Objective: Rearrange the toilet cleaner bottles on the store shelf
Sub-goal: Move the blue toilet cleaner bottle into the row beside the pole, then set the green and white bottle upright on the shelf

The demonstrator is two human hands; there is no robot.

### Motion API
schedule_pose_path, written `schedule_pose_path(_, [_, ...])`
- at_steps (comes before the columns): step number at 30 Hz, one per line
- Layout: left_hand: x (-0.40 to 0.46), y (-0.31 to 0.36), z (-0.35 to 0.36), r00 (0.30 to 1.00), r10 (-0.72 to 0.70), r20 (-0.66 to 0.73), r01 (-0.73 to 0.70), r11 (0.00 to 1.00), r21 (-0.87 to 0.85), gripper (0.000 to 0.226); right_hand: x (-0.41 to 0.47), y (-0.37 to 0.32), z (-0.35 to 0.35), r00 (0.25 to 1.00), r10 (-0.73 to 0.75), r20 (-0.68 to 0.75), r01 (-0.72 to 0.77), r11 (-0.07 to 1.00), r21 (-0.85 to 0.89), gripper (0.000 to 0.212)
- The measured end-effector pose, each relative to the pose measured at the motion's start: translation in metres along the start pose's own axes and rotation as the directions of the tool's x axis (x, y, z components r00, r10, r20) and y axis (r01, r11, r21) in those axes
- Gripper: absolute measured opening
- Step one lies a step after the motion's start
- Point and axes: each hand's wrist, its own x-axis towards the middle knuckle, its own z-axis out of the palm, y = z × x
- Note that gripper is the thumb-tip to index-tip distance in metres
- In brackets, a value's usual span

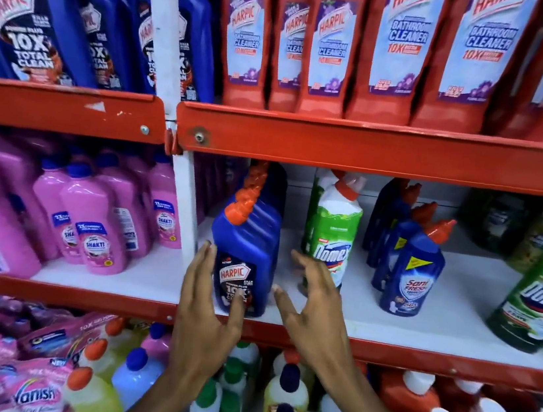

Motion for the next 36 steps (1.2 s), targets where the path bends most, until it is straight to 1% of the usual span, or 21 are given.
schedule_pose_path(1, [-0.002, 0.007, 0.002, 0.995, 0.091, -0.047, -0.09, 0.996, 0.029, 0.071, -0.004, 0.002, -0.01, 1.0, -0.02, -0.021, 0.018, 0.998, -0.067, 0.056])
schedule_pose_path(3, [-0.004, 0.022, 0.011, 0.946, 0.312, -0.086, -0.299, 0.945, 0.135, 0.068, -0.011, 0.007, -0.034, 0.995, -0.066, -0.077, 0.046, 0.972, -0.232, 0.059])
schedule_pose_path(4, [-0.004, 0.032, 0.018, 0.914, 0.399, -0.069, -0.381, 0.906, 0.185, 0.068, -0.014, 0.011, -0.046, 0.99, -0.093, -0.102, 0.056, 0.948, -0.312, 0.061])
schedule_pose_path(6, [-0.004, 0.05, 0.036, 0.868, 0.497, 0.01, -0.485, 0.841, 0.241, 0.072, -0.018, 0.019, -0.07, 0.981, -0.138, -0.133, 0.065, 0.892, -0.447, 0.066])
schedule_pose_path(9, [-0.009, 0.08, 0.073, 0.817, 0.557, 0.148, -0.575, 0.772, 0.271, 0.075, -0.024, 0.041, -0.11, 0.974, -0.148, -0.169, 0.02, 0.805, -0.593, 0.072])
schedule_pose_path(11, [-0.015, 0.097, 0.098, 0.788, 0.577, 0.215, -0.616, 0.739, 0.272, 0.078, -0.03, 0.057, -0.135, 0.974, -0.129, -0.188, -0.025, 0.759, -0.651, 0.075])
schedule_pose_path(14, [-0.023, 0.124, 0.136, 0.751, 0.594, 0.288, -0.656, 0.723, 0.218, 0.082, -0.04, 0.083, -0.174, 0.968, -0.105, -0.227, -0.09, 0.703, -0.706, 0.073])
schedule_pose_path(17, [-0.032, 0.149, 0.171, 0.716, 0.621, 0.318, -0.687, 0.708, 0.163, 0.08, -0.051, 0.108, -0.207, 0.958, -0.066, -0.278, -0.156, 0.694, -0.703, 0.071])
schedule_pose_path(19, [-0.038, 0.162, 0.195, 0.69, 0.639, 0.339, -0.706, 0.699, 0.119, 0.077, -0.058, 0.126, -0.226, 0.949, -0.035, -0.313, -0.196, 0.713, -0.674, 0.072])
schedule_pose_path(21, [-0.043, 0.173, 0.216, 0.68, 0.642, 0.354, -0.704, 0.707, 0.071, 0.077, -0.061, 0.141, -0.241, 0.935, -0.001, -0.356, -0.236, 0.746, -0.623, 0.072])
schedule_pose_path(23, [-0.046, 0.184, 0.237, 0.684, 0.63, 0.368, -0.683, 0.73, 0.019, 0.076, -0.064, 0.153, -0.254, 0.909, 0.07, -0.41, -0.301, 0.791, -0.533, 0.071])
schedule_pose_path(25, [-0.049, 0.194, 0.26, 0.715, 0.579, 0.393, -0.609, 0.791, -0.056, 0.075, -0.064, 0.161, -0.263, 0.892, 0.145, -0.428, -0.349, 0.823, -0.449, 0.07])
schedule_pose_path(27, [-0.051, 0.207, 0.28, 0.765, 0.474, 0.435, -0.456, 0.877, -0.154, 0.073, -0.061, 0.167, -0.269, 0.89, 0.204, -0.407, -0.37, 0.844, -0.387, 0.068])
schedule_pose_path(29, [-0.049, 0.219, 0.298, 0.802, 0.335, 0.495, -0.25, 0.94, -0.233, 0.073, -0.056, 0.17, -0.271, 0.889, 0.241, -0.389, -0.378, 0.866, -0.327, 0.068])
schedule_pose_path(30, [-0.047, 0.224, 0.305, 0.804, 0.274, 0.528, -0.152, 0.953, -0.262, 0.073, -0.053, 0.171, -0.272, 0.884, 0.255, -0.391, -0.384, 0.874, -0.298, 0.068])
schedule_pose_path(32, [-0.041, 0.231, 0.317, 0.786, 0.19, 0.589, 0.002, 0.951, -0.31, 0.075, -0.047, 0.176, -0.272, 0.868, 0.288, -0.405, -0.407, 0.88, -0.245, 0.067])
schedule_pose_path(34, [-0.036, 0.234, 0.324, 0.777, 0.142, 0.614, 0.099, 0.934, -0.342, 0.069, -0.042, 0.181, -0.272, 0.851, 0.313, -0.423, -0.419, 0.889, -0.186, 0.064])
schedule_pose_path(36, [-0.032, 0.234, 0.327, 0.782, 0.118, 0.611, 0.153, 0.915, -0.372, 0.061, -0.038, 0.186, -0.273, 0.833, 0.308, -0.46, -0.412, 0.9, -0.142, 0.053])
